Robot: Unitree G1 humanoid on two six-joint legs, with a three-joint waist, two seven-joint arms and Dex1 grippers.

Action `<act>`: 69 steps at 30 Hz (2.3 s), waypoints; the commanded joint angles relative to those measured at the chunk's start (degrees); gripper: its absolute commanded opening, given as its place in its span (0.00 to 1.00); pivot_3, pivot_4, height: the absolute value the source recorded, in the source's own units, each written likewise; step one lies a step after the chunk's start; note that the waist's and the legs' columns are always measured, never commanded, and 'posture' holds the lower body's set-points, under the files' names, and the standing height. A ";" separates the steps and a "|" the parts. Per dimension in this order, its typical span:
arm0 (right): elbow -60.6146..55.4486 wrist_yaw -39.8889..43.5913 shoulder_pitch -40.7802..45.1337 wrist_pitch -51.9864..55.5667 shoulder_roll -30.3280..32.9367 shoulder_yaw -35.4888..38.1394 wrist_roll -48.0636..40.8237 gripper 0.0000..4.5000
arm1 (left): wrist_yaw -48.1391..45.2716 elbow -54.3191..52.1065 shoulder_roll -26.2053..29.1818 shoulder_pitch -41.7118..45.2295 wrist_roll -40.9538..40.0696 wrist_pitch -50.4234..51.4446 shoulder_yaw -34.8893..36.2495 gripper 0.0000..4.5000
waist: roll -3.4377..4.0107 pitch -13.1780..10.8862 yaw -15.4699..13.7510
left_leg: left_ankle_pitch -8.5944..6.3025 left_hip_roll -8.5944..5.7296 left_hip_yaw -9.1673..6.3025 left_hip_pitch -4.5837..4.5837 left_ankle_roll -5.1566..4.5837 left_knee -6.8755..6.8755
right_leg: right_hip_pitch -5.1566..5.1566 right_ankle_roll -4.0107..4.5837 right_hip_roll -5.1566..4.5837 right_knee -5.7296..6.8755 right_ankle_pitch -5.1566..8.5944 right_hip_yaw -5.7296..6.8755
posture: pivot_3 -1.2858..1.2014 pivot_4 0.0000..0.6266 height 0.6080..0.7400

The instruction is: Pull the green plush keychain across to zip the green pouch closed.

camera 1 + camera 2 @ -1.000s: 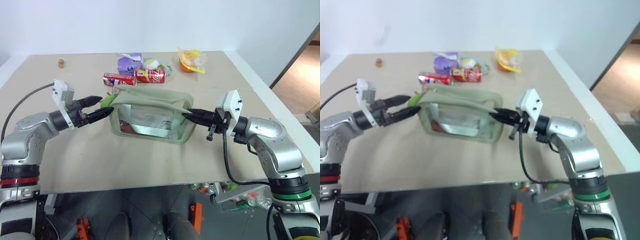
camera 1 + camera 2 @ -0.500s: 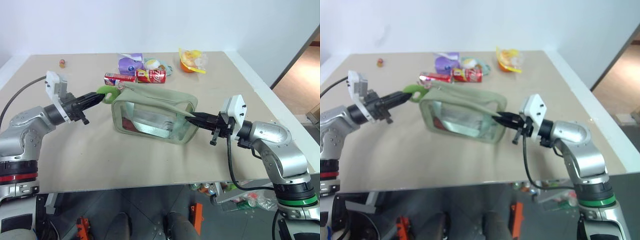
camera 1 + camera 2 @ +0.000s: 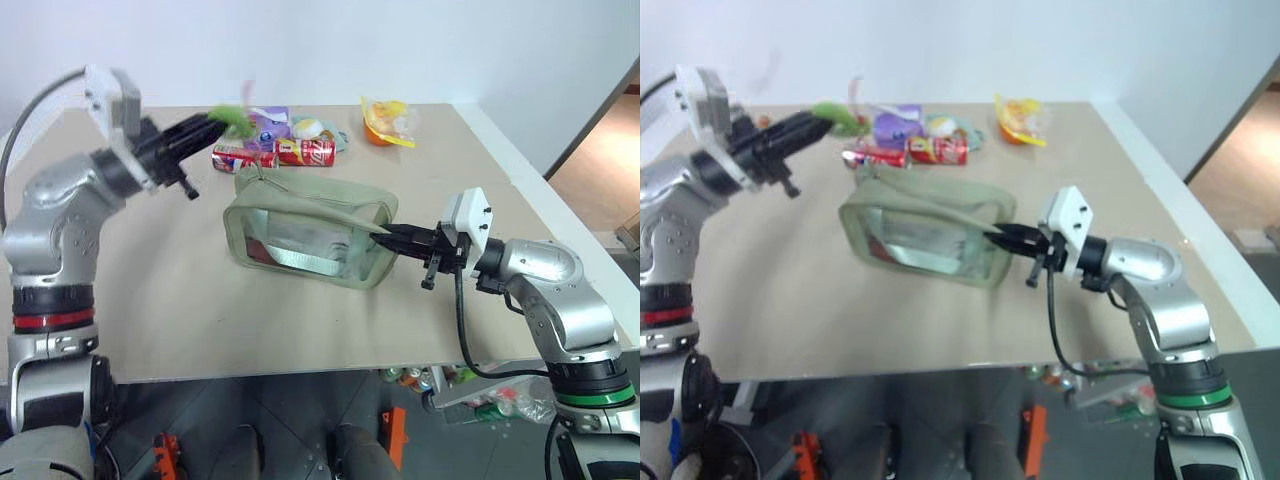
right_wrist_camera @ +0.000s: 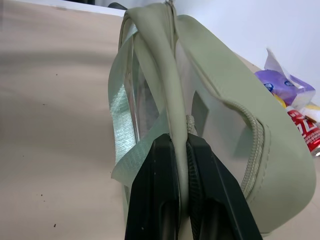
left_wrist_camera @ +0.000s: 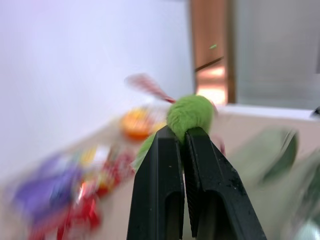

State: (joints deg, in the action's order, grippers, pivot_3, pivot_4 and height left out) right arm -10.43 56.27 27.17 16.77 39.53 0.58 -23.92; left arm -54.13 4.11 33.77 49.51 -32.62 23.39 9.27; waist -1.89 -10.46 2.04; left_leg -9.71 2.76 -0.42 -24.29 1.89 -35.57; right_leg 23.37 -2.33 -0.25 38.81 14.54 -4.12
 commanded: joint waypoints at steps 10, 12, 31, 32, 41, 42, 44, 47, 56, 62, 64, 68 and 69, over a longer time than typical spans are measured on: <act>-0.40 0.05 0.07 0.02 0.54 -0.07 0.92 0.00 | -8.05 2.05 -3.45 4.63 8.42 -4.36 -13.99 0.02 | 0.00 0.00 0.42 | 0.00 0.02 -0.04 0.00 0.00 0.03 | 0.03 0.03 0.07 0.01 0.00 0.00 | 0.52 0.24 1.00; -0.76 -0.29 -0.32 0.13 0.60 0.12 0.91 0.00 | -9.56 2.80 -2.40 4.60 9.09 -2.32 -14.89 0.02 | 0.00 0.00 0.48 | 0.00 0.02 -0.04 -0.01 0.00 0.03 | 0.02 0.03 0.07 0.01 0.00 0.00 | 0.52 0.24 1.00; -0.53 -0.33 0.17 0.19 0.00 -0.69 0.88 0.00 | -10.06 -3.13 7.68 -0.94 9.30 -0.23 -8.28 0.72 | 0.01 -0.01 0.57 | 0.00 0.02 -0.06 -0.02 0.00 0.04 | 0.03 0.03 0.04 0.00 0.03 0.02 | 0.52 0.24 1.00; -0.37 -0.22 0.32 0.09 -0.06 -0.78 0.93 0.00 | -9.74 -4.45 8.46 -2.10 8.91 0.53 -7.43 0.72 | 0.01 -0.01 0.58 | 0.00 0.02 -0.05 -0.02 0.00 0.04 | 0.03 0.03 0.03 0.00 0.03 0.02 | 0.52 0.24 1.00; 0.28 0.51 0.88 -0.03 -0.45 -0.74 0.78 0.00 | 2.35 -13.86 8.49 -18.61 6.10 5.12 5.06 0.72 | 0.05 0.01 0.62 | 0.00 0.06 0.00 0.06 0.00 0.06 | 0.00 0.04 -0.01 0.00 0.04 0.00 | 0.52 0.24 1.00; 0.27 0.59 0.86 -0.12 -0.45 -0.79 0.82 0.00 | 3.40 -14.59 7.76 -20.17 6.01 4.96 5.33 0.72 | 0.04 0.01 0.59 | -0.01 0.05 0.04 0.09 -0.01 0.08 | 0.00 0.04 -0.02 0.00 0.05 -0.04 | 0.52 0.24 1.00; 0.24 0.64 0.94 -0.09 -0.53 -0.84 0.82 0.00 | 5.76 -15.12 5.55 -22.00 5.81 4.24 5.50 0.72 | 0.01 0.00 0.41 | 0.00 0.08 -0.02 0.06 -0.01 0.05 | 0.00 0.06 0.00 0.01 0.04 0.03 | 0.52 0.24 1.00; 0.23 0.81 1.18 -0.09 -0.51 -0.94 0.88 0.00 | 7.93 -14.30 3.06 -23.18 6.27 2.89 4.92 0.72 | -0.01 0.01 0.30 | 0.01 0.07 -0.04 0.04 0.01 0.00 | -0.02 0.05 0.00 0.00 -0.01 0.05 | 0.52 0.24 1.00; -0.74 0.70 0.63 0.73 -0.12 -0.50 0.77 0.00 | 7.03 -11.20 0.32 -21.59 5.01 2.09 2.25 0.72 | -0.01 0.01 0.39 | 0.01 0.06 -0.02 0.05 0.01 0.06 | 0.00 0.06 0.02 0.00 0.00 0.02 | 0.52 0.24 1.00; -1.36 0.26 0.29 1.18 -0.14 -0.32 0.77 0.00 | 6.41 -7.16 -1.19 -18.95 5.55 0.42 0.69 0.54 | -0.01 0.01 0.42 | 0.01 0.05 -0.01 0.06 0.01 0.03 | -0.01 0.05 0.02 0.00 -0.02 0.02 | 0.52 0.24 1.00; -1.53 0.14 0.20 1.25 -0.10 -0.27 0.71 0.00 | 6.07 -6.46 -1.34 -18.56 5.59 -0.13 0.34 0.40 | -0.01 0.01 0.43 | 0.01 0.05 -0.01 0.05 0.01 0.03 | -0.01 0.05 0.02 0.00 -0.02 0.02 | 0.52 0.24 1.00; -1.90 -0.10 0.16 2.26 -0.02 0.07 -0.07 0.00 | 5.66 -7.19 -1.74 -18.76 4.89 0.23 -0.36 0.10 | -0.01 0.01 0.44 | 0.01 0.05 -0.02 0.05 0.01 0.05 | 0.00 0.05 0.02 0.00 -0.01 0.02 | 0.52 0.24 1.00; -1.92 -0.54 0.36 1.92 -0.33 0.50 -0.16 0.00 | 5.72 -7.56 -1.75 -18.93 4.82 0.39 -0.48 0.01 | -0.01 0.01 0.43 | 0.01 0.05 -0.02 0.05 0.01 0.06 | 0.00 0.05 0.01 0.00 0.00 0.02 | 0.52 0.24 1.00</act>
State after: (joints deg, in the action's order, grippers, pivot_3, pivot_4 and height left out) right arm -11.03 55.94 27.73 18.34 38.85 0.06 -23.49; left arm -48.13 -1.70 32.12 29.66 -27.12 24.50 8.87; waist -1.90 -10.44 2.47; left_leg -9.71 2.81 -0.44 -24.24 1.90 -35.51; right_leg 23.36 -2.28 -0.24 38.81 14.53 -4.09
